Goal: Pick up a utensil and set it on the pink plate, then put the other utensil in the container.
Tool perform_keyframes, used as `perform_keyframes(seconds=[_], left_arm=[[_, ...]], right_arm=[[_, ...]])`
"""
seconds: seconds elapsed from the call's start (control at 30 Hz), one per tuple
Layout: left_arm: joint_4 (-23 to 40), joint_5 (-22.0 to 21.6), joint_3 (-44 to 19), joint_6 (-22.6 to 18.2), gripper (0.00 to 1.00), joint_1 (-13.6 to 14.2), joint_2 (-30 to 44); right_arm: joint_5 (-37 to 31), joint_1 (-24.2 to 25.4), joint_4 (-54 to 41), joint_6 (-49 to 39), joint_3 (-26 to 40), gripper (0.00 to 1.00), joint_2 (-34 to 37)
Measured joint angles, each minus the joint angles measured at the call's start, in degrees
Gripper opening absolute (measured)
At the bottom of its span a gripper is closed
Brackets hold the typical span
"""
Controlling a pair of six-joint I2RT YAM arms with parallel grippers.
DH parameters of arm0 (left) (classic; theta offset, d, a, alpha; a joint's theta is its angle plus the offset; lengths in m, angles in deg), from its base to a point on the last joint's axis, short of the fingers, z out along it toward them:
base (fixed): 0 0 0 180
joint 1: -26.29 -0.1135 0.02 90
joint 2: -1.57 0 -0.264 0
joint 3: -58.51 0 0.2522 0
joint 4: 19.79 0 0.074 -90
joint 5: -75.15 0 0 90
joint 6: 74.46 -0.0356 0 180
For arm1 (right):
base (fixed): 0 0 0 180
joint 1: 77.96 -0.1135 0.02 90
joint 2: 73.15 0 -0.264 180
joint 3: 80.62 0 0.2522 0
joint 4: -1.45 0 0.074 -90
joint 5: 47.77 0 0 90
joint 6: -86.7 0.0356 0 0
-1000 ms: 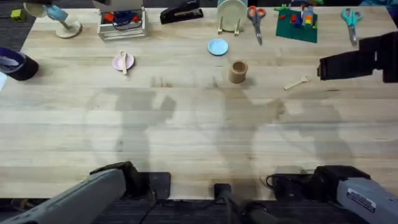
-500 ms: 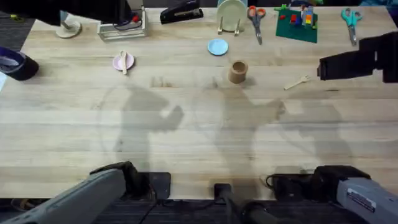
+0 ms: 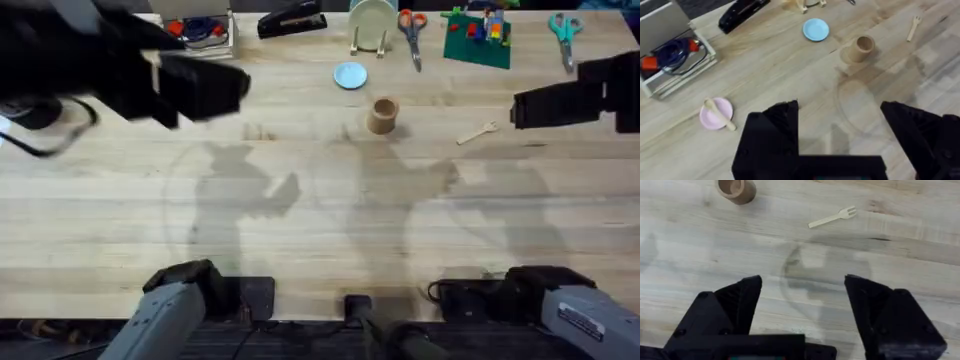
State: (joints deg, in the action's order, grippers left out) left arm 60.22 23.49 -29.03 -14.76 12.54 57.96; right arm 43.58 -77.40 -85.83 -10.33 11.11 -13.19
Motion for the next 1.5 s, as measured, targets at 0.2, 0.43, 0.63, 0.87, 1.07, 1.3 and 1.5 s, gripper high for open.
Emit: perform_keyframes(seconds=[0.2, 0.43, 0.63, 0.87, 1.07, 1.3, 1.5], left_arm=[[-11.8, 6.5, 14.4, -0.3, 0.996, 0.0, -2.5], [-24.2, 12.5, 24.6, -0.4, 0.996, 0.0, 3.3], [-25.9, 14.1, 25.6, -4.0, 0.995, 0.0, 11.5], [-27.0, 17.8, 25.7, -20.0, 0.995, 3.3, 20.1], [-35.7, 21.5, 25.7, -25.6, 0.995, 8.3, 26.7], [-47.1, 25.8, 25.7, -27.7, 0.995, 14.1, 35.1], [-54.7, 32.1, 25.7, -28.1, 0.995, 16.8, 42.8]], right_arm=[[0.0, 0.0, 0.0, 0.0, 0.0, 0.995, 0.0], [0.0, 0.0, 0.0, 0.0, 0.0, 0.995, 0.0], [0.0, 0.0, 0.0, 0.0, 0.0, 0.996, 0.0], [0.0, 0.0, 0.0, 0.0, 0.0, 0.995, 0.0], [0.0, 0.0, 0.0, 0.0, 0.0, 0.996, 0.0], [0.0, 0.0, 0.0, 0.0, 0.0, 0.996, 0.0], [0.0, 0.0, 0.0, 0.0, 0.0, 0.996, 0.0]])
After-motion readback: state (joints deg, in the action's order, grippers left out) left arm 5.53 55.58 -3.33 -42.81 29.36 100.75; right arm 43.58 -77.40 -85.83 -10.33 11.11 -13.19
